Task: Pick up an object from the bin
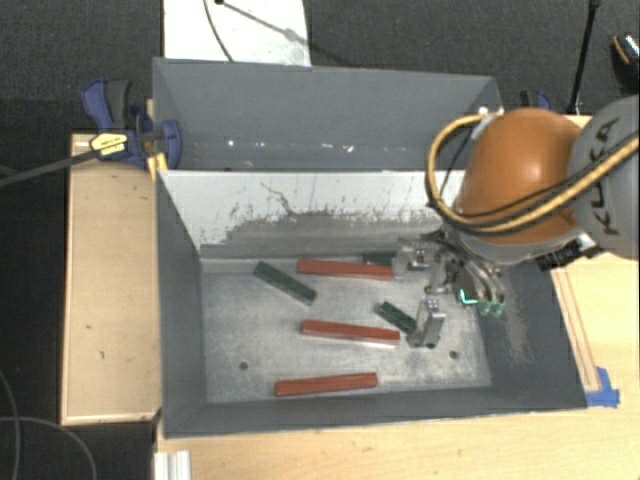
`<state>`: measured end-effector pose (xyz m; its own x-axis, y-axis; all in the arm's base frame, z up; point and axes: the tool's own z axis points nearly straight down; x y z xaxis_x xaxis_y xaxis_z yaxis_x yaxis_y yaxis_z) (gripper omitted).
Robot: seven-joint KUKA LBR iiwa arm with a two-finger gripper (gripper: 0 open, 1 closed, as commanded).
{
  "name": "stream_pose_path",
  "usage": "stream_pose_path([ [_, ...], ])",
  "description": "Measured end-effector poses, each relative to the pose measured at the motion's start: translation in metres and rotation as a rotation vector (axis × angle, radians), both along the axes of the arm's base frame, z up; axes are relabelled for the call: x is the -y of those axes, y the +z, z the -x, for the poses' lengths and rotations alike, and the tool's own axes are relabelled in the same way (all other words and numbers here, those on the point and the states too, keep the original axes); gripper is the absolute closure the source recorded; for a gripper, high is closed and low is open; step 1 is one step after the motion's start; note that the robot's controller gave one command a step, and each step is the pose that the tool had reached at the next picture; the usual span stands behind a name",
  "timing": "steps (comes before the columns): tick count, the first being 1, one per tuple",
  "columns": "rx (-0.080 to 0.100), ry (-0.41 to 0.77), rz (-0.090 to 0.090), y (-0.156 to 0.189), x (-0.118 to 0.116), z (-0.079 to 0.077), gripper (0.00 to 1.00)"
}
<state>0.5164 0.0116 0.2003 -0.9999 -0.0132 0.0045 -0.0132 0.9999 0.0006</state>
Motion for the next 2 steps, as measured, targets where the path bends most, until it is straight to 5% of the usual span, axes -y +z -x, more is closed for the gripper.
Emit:
stream_pose_path([
  [1,0.0,-0.004,-0.001,-0.1342,-0.0461,-0.0118,0.0],
  [2,0.006,-0.008,-0.001,-0.1298,-0.0446,-0.0134,1.0],
])
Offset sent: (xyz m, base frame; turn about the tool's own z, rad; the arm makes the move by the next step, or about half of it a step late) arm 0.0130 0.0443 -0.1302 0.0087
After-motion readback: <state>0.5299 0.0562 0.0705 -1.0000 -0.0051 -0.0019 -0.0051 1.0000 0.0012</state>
